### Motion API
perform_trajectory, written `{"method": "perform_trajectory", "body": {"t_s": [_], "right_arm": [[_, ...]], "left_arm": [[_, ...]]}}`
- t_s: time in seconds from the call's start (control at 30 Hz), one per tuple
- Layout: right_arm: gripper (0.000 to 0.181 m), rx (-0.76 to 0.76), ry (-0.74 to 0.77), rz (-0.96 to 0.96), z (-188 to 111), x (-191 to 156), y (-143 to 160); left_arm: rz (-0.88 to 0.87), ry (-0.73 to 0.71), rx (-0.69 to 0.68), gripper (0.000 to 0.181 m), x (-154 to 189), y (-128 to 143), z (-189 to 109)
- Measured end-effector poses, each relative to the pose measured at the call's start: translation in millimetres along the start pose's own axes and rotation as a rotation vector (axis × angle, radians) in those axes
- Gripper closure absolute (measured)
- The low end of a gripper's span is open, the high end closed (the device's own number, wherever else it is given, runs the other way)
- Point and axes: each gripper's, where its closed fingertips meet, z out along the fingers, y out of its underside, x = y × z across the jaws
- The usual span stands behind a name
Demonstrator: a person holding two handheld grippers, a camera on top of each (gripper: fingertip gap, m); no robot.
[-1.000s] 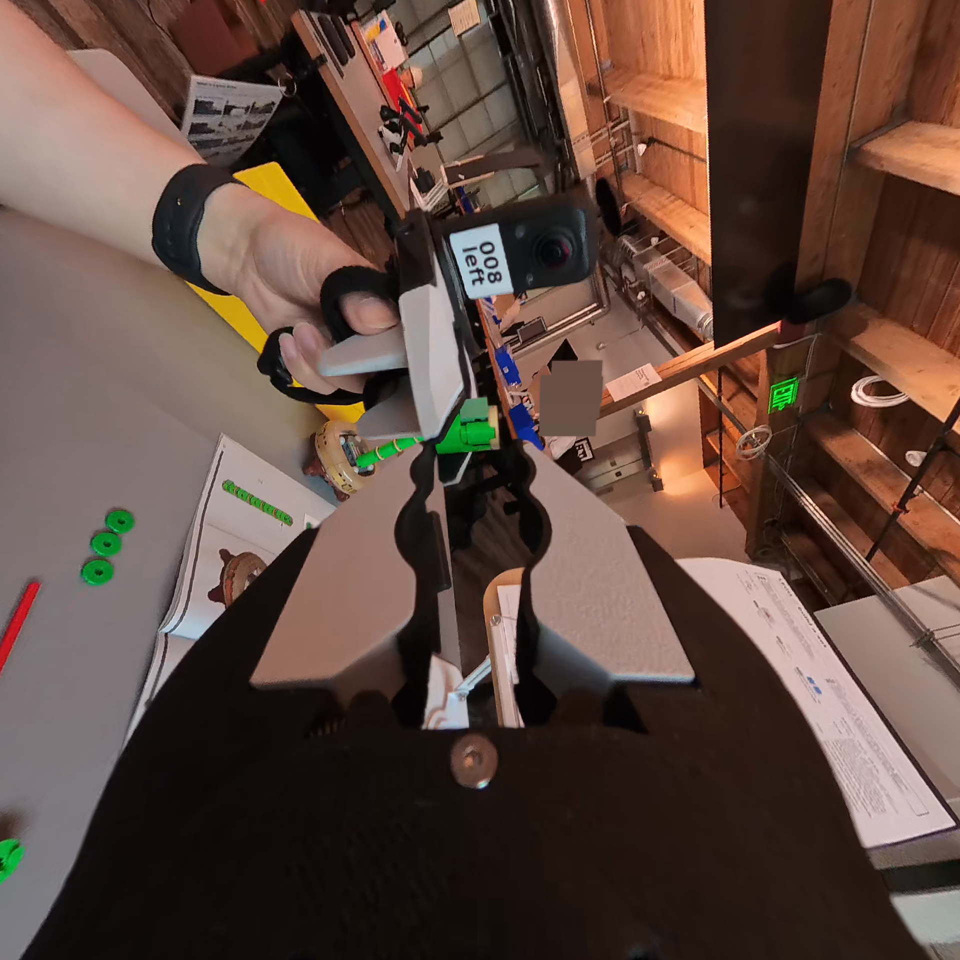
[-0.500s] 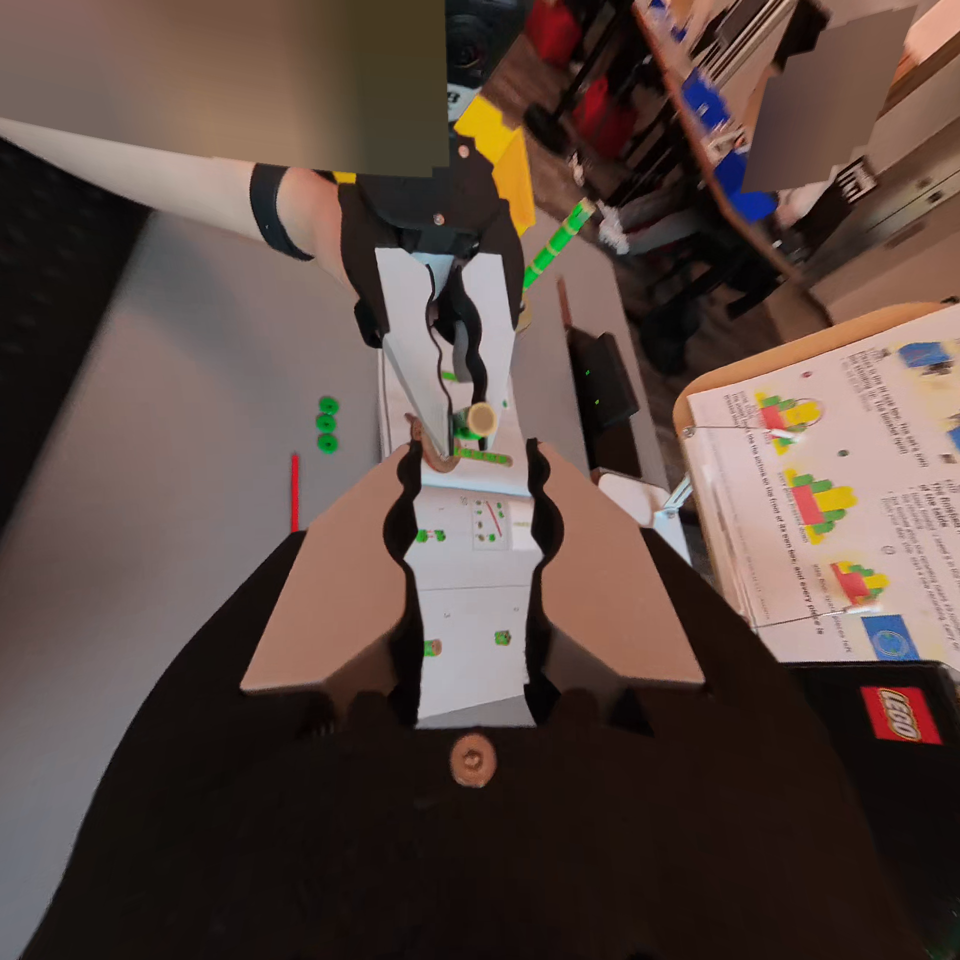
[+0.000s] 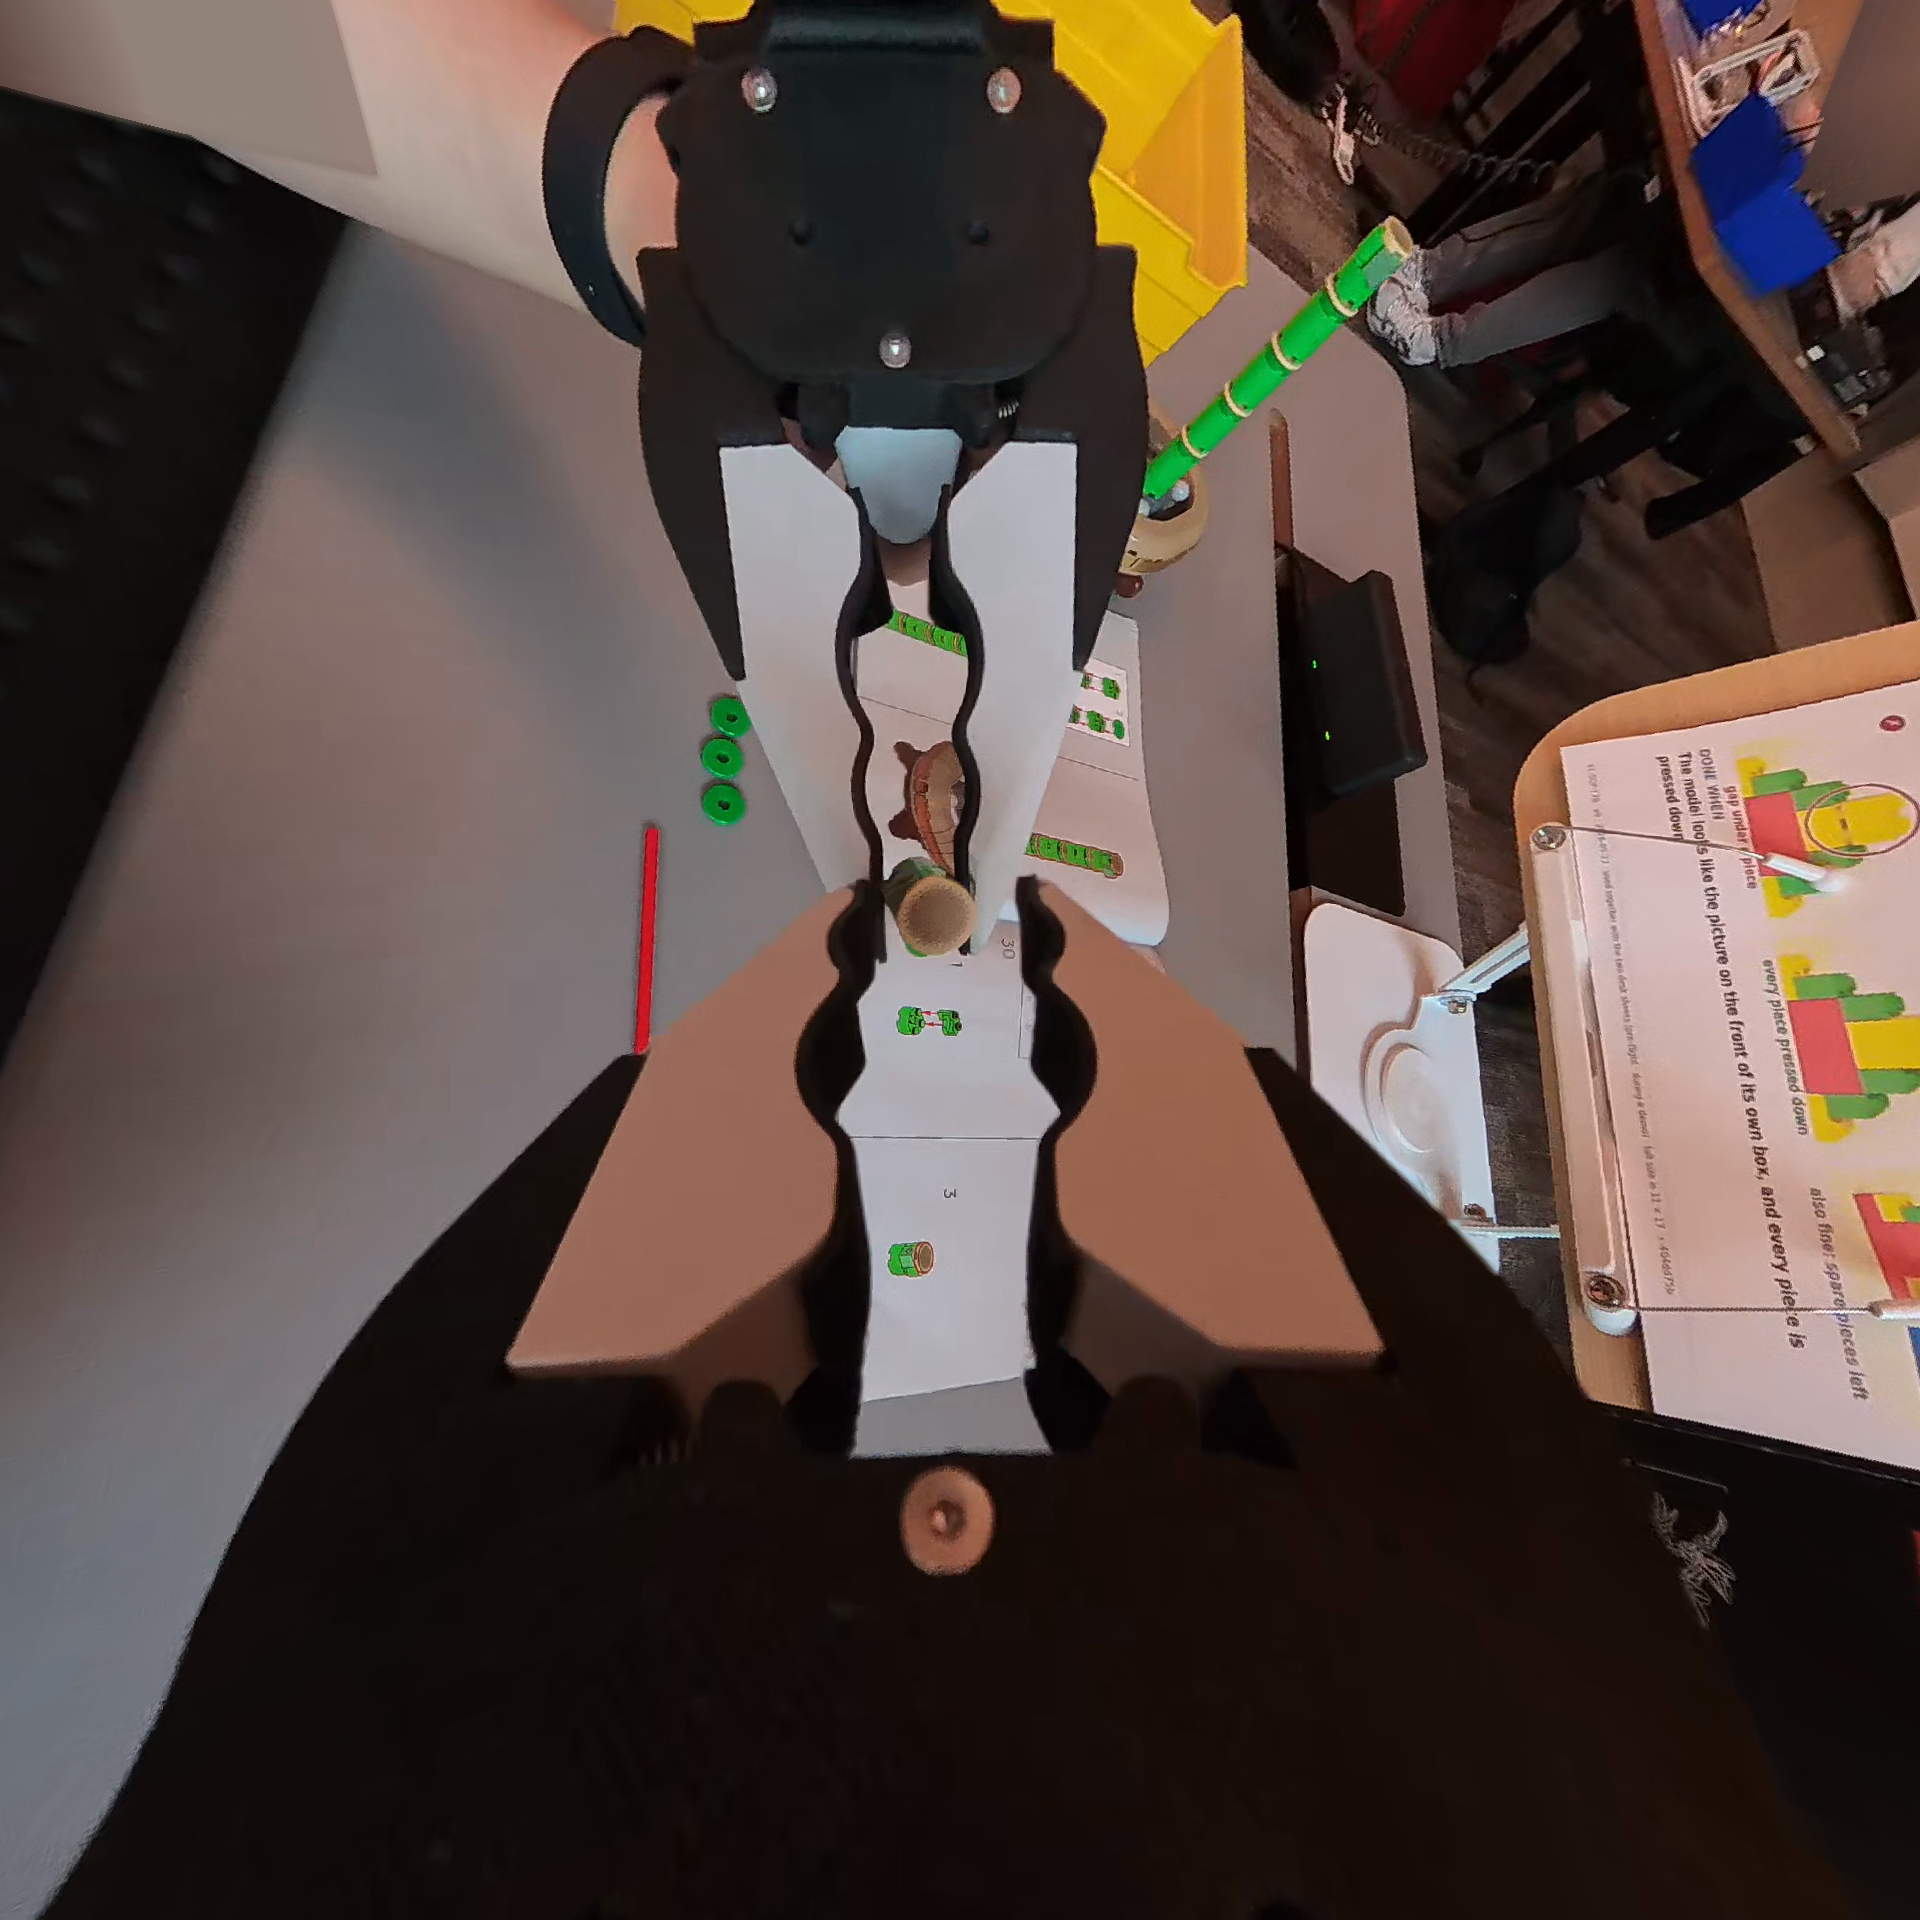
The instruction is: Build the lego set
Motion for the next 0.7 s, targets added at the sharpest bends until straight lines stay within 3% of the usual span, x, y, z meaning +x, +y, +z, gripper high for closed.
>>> {"method": "perform_trajectory", "body": {"t_s": [0.7], "right_arm": [[0.165, -0.044, -0.093, 0.002, 9.8, -15.3, 6.6]], "left_arm": [[-0.064, 0.148, 0.038, 0.165, 14.6, -6.1, -7.4]]}}
